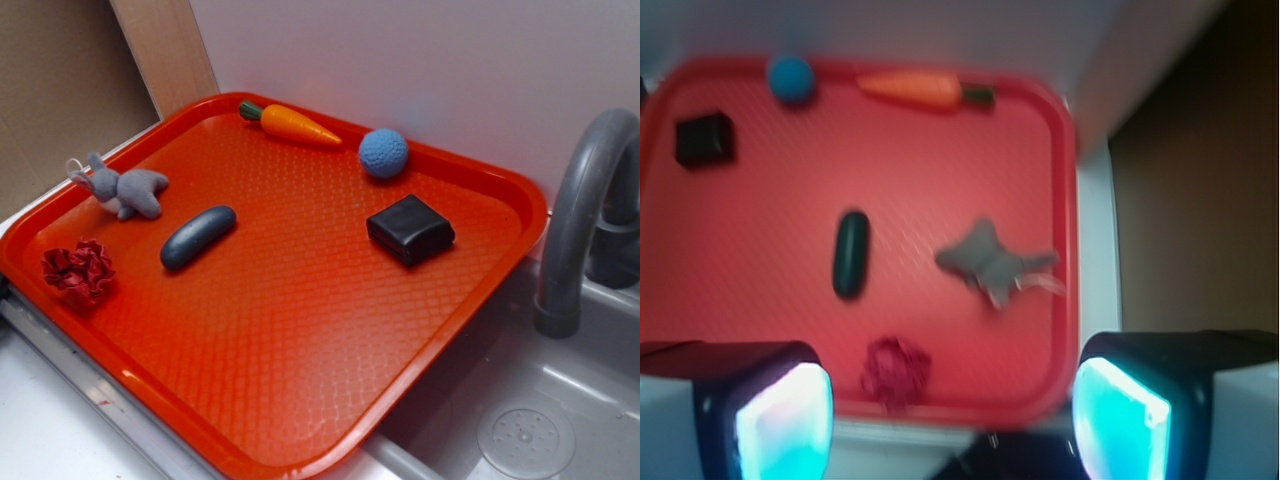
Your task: Grab the blue ball.
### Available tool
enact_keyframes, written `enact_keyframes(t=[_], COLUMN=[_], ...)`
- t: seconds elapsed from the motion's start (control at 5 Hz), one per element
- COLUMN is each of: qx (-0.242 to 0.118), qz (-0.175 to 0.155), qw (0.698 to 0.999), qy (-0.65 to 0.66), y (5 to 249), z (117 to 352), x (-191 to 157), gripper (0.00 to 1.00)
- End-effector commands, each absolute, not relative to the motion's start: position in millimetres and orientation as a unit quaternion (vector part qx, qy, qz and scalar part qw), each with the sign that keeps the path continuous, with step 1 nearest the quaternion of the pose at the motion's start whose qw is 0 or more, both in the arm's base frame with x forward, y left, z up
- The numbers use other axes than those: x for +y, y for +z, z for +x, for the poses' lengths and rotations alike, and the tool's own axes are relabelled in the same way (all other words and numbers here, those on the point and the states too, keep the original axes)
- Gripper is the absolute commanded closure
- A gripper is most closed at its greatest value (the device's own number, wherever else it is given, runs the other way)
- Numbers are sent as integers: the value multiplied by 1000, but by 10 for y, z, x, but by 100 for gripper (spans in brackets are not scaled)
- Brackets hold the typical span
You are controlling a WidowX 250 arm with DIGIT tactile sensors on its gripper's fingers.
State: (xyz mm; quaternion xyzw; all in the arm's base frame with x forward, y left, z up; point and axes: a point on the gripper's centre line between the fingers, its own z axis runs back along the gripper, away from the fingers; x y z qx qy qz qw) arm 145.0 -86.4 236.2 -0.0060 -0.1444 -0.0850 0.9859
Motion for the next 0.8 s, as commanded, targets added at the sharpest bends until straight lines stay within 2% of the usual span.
enact_keyframes(t=[0.0, 0.2, 0.4, 0.6], qx=[-258, -287, -295, -290], qz=[-66, -94, -133, -164], qw=[963, 953, 946, 942], qy=[-50, -15, -31, -46], y=[2215, 2025, 1892, 1706], z=[1702, 1967, 2145, 2513], x=[-1211, -1366, -1606, -1886], gripper=[0, 0, 0, 0])
